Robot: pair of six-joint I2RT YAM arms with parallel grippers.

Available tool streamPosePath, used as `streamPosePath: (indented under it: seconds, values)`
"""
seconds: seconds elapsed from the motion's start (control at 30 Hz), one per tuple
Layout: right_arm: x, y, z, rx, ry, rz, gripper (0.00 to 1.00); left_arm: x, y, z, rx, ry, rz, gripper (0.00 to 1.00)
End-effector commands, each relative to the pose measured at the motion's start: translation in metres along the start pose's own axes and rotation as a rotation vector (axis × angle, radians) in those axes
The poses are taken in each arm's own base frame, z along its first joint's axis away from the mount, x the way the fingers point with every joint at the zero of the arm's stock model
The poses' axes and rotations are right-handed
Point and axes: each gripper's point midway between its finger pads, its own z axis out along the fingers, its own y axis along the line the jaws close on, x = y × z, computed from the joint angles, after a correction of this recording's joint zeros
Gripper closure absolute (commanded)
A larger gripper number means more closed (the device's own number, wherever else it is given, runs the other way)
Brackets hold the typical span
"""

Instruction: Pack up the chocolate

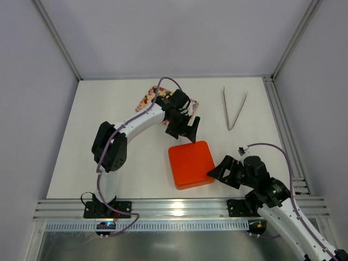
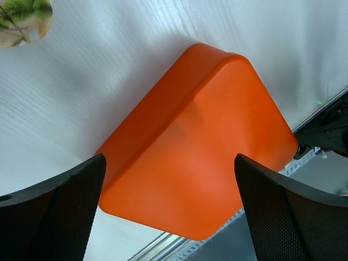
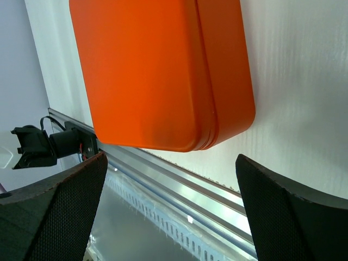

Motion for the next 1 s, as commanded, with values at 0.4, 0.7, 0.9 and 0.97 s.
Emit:
streamPosePath:
  seconds: [0.4,0.7,0.9,0.97]
  values:
    - [0.024,0.041,0.016,-0.138,0.074,0.032,0.00,-0.015,-0.005,0.012,0.082,-0.019,0.053,0.03]
    - [0.029,0.056,0.033,-0.187,0.050,0.070,0.00,-0.011,-0.003,0.017,0.092,-0.010,0.043,0.04]
    - [0.033,0.058,0.042,-0.198,0.037,0.108,0.00,-0.010,-0.002,0.021,0.095,-0.003,0.041,0.04]
    - [0.028,0.057,0.045,-0.187,0.003,0.114,0.00,-0.010,-0.003,0.020,0.098,-0.005,0.041,0.04]
